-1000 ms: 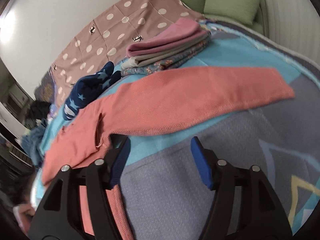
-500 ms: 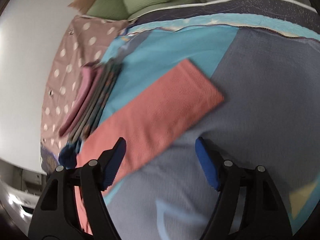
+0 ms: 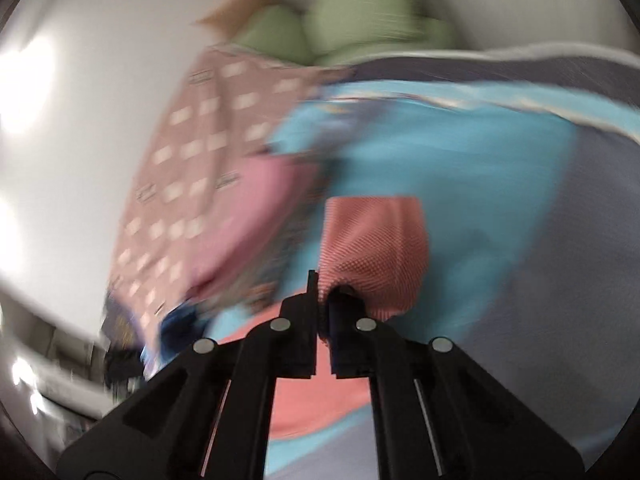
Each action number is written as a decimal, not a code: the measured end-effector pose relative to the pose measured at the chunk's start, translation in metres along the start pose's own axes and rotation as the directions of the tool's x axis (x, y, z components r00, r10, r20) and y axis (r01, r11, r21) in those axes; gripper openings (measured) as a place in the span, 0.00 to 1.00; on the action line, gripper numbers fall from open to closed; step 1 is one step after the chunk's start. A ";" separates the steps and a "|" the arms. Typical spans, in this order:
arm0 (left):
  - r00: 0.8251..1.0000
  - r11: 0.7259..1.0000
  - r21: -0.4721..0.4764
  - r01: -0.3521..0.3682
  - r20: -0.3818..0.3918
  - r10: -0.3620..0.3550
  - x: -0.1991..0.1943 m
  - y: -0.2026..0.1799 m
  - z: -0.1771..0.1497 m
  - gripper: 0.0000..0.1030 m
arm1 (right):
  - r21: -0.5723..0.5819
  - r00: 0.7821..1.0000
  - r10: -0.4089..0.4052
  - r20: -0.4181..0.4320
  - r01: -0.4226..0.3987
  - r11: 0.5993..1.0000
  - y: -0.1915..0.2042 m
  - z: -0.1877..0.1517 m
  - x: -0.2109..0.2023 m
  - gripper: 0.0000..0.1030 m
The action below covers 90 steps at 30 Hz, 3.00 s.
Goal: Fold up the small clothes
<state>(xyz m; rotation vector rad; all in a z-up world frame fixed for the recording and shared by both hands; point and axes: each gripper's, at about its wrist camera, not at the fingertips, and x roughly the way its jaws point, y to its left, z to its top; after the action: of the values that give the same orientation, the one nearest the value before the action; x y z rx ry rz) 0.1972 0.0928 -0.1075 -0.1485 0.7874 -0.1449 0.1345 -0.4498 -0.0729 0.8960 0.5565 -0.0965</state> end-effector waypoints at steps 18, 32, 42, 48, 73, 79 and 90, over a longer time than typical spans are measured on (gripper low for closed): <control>0.982 0.978 -0.106 0.182 -0.039 -0.187 0.017 0.016 -0.007 0.60 | -0.570 0.860 -0.032 -0.510 -0.310 0.761 0.197 -0.244 0.123 0.14; 0.944 0.919 -0.223 0.325 0.020 -0.329 0.014 0.039 -0.009 0.60 | -0.675 0.808 0.066 -0.585 -0.531 0.513 0.224 -0.290 0.092 0.43; 0.892 0.873 -0.207 0.441 -0.010 -0.453 0.007 0.027 -0.012 0.60 | -0.698 0.869 -0.008 -0.495 -0.392 0.599 0.181 -0.252 0.085 0.45; 0.905 0.911 -0.096 0.402 -0.107 -0.411 0.013 -0.006 -0.014 0.02 | -0.710 0.899 -0.016 -0.438 -0.335 0.619 0.164 -0.239 0.065 0.55; 0.947 0.953 -0.007 0.303 0.112 -0.301 -0.078 0.020 0.051 0.03 | -0.817 0.963 -0.252 -0.093 0.071 0.573 0.113 -0.191 0.045 0.72; 1.000 1.000 -0.020 0.004 0.023 -0.004 -0.042 0.043 0.021 0.37 | -0.844 0.916 -0.399 0.046 0.250 0.475 0.105 -0.198 0.067 0.73; 0.998 0.990 -0.137 -0.020 -0.067 0.011 -0.027 0.088 -0.029 0.51 | -0.656 0.931 -0.340 -0.131 0.176 0.734 0.068 -0.157 0.069 0.81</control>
<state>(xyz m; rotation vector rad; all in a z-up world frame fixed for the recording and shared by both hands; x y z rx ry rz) 0.1642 0.1816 -0.1255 -0.2695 0.8641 -0.0806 0.1484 -0.2770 -0.1368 0.1502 0.8798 -0.0448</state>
